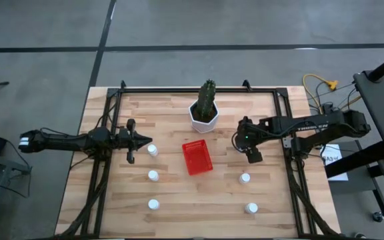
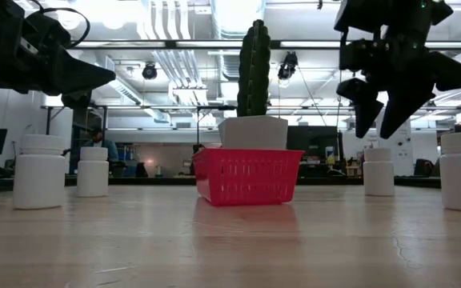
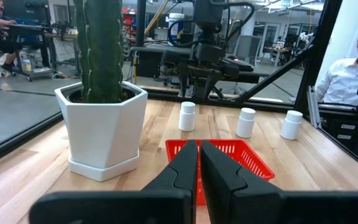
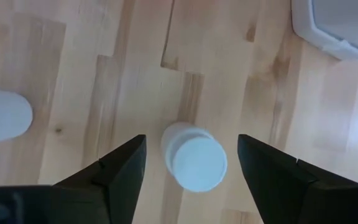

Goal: Pick and place pill bottles into a basket
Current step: Put the white pill bottle into the red bin

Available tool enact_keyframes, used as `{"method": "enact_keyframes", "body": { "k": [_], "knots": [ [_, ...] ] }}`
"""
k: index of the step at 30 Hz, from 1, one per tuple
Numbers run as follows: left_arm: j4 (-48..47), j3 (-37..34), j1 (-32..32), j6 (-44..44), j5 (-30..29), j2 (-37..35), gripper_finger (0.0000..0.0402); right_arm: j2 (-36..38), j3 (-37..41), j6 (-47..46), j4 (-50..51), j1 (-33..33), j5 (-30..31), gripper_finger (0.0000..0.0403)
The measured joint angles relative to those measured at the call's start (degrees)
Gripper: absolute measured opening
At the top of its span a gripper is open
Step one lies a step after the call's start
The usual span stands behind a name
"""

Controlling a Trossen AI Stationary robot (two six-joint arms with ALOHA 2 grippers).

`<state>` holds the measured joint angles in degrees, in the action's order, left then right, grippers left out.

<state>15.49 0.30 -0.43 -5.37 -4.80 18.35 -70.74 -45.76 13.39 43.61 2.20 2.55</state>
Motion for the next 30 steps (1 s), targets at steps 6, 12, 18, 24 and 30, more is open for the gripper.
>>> {"method": "enact_keyframes", "body": {
  "k": [6, 12, 18, 24, 30],
  "knots": [
    [0.0, 0.0, 0.02, 0.0, 0.0, 0.0, 0.0001, 0.02, 0.25, 0.5, -0.82, 0.4, 0.44, 0.024],
    [-0.02, 0.0, 0.01, 0.0, 0.0, -0.01, 0.0001, 0.02, 0.71, 0.68, -0.91, 1.88, 0.46, 0.0238],
    [-0.01, 0.0, 0.0, 0.0, -0.02, 0.0, 0.0001, 0.02, 1.91, 0.78, -1.2, 2.4, 0.42, 0.0238],
    [-0.01, 0.0, 0.0, 0.0, -0.01, 0.0, 0.0001, 0.02, 3.67, 0.6, -3.2, 2.39, 0.17, 0.0238],
    [-0.02, 0.0, 0.02, 0.0, 0.0, 0.0, 0.0001, 0.02, 5.38, 0.39, -3.73, 2.82, 0.0, 0.0238]
  ]
}}
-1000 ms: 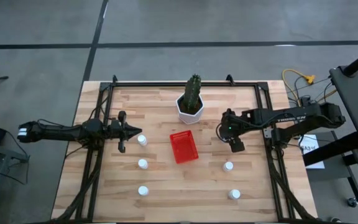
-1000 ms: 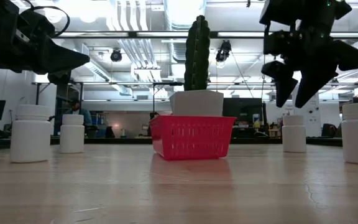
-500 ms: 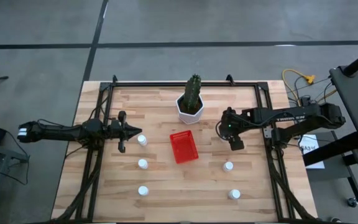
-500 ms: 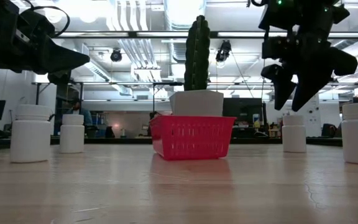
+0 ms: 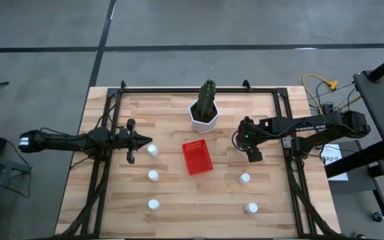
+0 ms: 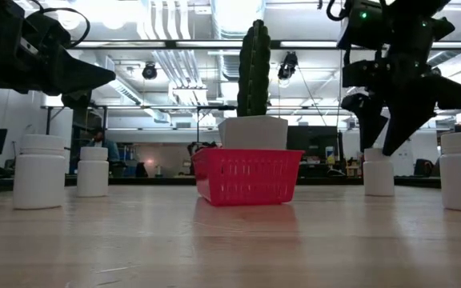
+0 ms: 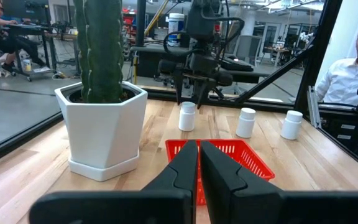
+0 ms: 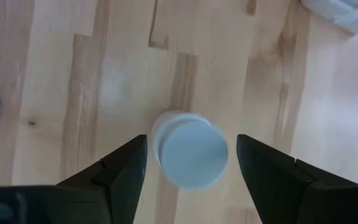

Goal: Pick and place pill bottles into a basket
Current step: Put the white pill bottle into the red bin

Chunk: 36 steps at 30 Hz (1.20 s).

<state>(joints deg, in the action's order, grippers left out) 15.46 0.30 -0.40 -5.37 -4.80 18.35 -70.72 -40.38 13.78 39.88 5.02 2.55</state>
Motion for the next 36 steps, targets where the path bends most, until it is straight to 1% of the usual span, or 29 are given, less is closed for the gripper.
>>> {"method": "enact_keyframes", "body": {
  "k": [9, 18, 25, 32, 36],
  "knots": [
    [0.02, 0.0, -0.02, 0.0, -0.02, 0.0, 0.0001, 0.0, 1.07, 0.17, -2.41, 0.07, -0.02, 0.0238],
    [0.01, 0.0, -0.01, 0.0, 0.0, -0.01, 0.0001, 0.0, 1.64, 0.26, -2.56, 0.07, -0.02, 0.0234],
    [0.02, 0.0, -0.02, 0.0, 0.0, 0.0, 0.0001, 0.0, 1.75, 0.39, -2.95, 0.25, -0.02, 0.0202],
    [0.0, 0.0, 0.0, 0.0, 0.0, 0.0, 0.0001, 0.09, 1.75, 1.39, -3.0, 0.64, -0.04, 0.0146],
    [0.0, 0.0, -0.02, 0.0, 0.0, 0.0, 0.0001, 0.09, 1.59, 1.44, -2.82, 0.68, -0.02, 0.0145]
  ]
}}
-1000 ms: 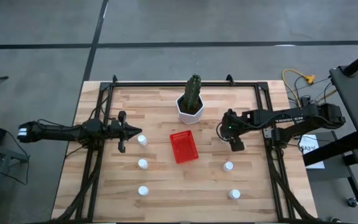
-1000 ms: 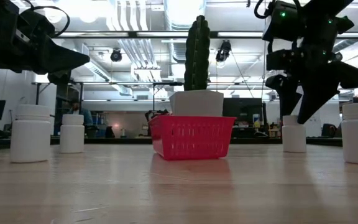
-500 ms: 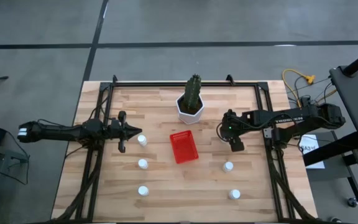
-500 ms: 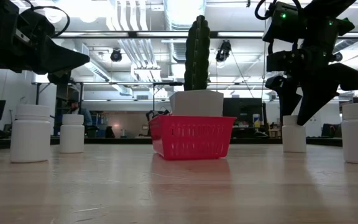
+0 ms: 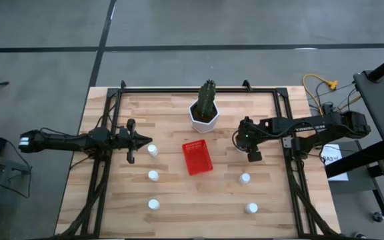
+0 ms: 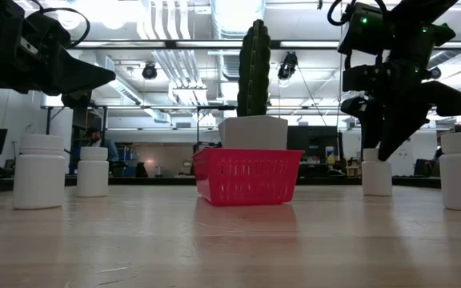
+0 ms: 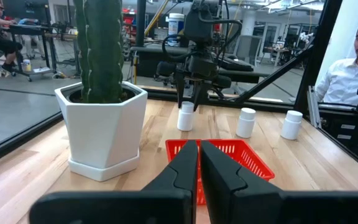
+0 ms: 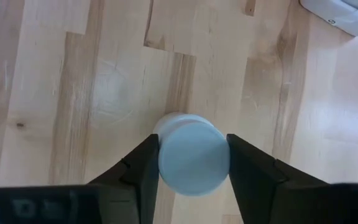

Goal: Pick and place pill bottles into a basket
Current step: Put the white pill bottle into the red bin

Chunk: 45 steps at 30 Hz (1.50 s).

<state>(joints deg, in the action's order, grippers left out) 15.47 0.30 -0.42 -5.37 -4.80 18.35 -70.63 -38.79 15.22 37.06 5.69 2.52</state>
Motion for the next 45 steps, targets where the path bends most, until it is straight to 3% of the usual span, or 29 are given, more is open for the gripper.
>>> {"method": "enact_keyframes", "body": {
  "k": [22, 33, 45],
  "knots": [
    [0.0, 0.0, 0.0, 0.0, -0.02, 0.0, 0.0001, -1.16, -9.14, -1.1, 4.68, -0.04, -1.64, 0.0145],
    [0.03, 0.0, 0.0, 0.0, 0.0, 0.0, 0.0001, -15.01, -24.24, 1.76, 12.17, -0.07, -3.95, 0.0145],
    [0.04, 0.0, 0.0, 0.0, 0.0, 0.0, 0.0001, -22.92, -38.47, 6.23, 13.63, -1.04, -6.23, 0.0145]
  ]
}}
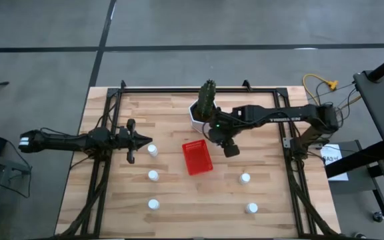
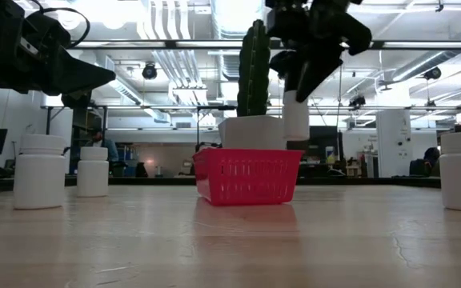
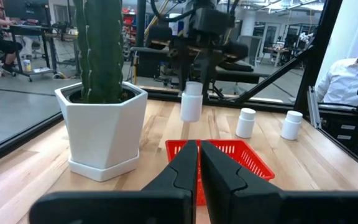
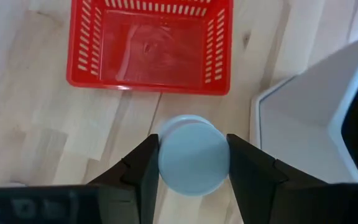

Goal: Pick and place pill bottles into a basket
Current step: Put the white pill bottle into the red bin

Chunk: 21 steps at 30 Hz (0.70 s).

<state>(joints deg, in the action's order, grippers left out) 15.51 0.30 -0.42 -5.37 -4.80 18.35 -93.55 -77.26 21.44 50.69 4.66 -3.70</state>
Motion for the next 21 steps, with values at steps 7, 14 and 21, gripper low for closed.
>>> {"method": "enact_keyframes", "body": {
  "k": [7, 14, 21],
  "knots": [
    [0.0, 0.0, 0.0, 0.0, 0.0, 0.0, 0.0001, -5.03, -4.6, 2.07, -0.11, -0.82, -1.22, 0.0145],
    [0.0, 0.0, 0.0, 0.0, 0.0, 0.0, 0.0001, -9.1, -8.11, 4.13, -2.62, -1.43, -1.54, 0.0145],
    [0.0, 0.0, 0.01, 0.0, 0.0, 0.0, 0.0001, -12.57, -9.04, 4.29, -4.06, -1.43, -2.36, 0.0145]
  ]
}}
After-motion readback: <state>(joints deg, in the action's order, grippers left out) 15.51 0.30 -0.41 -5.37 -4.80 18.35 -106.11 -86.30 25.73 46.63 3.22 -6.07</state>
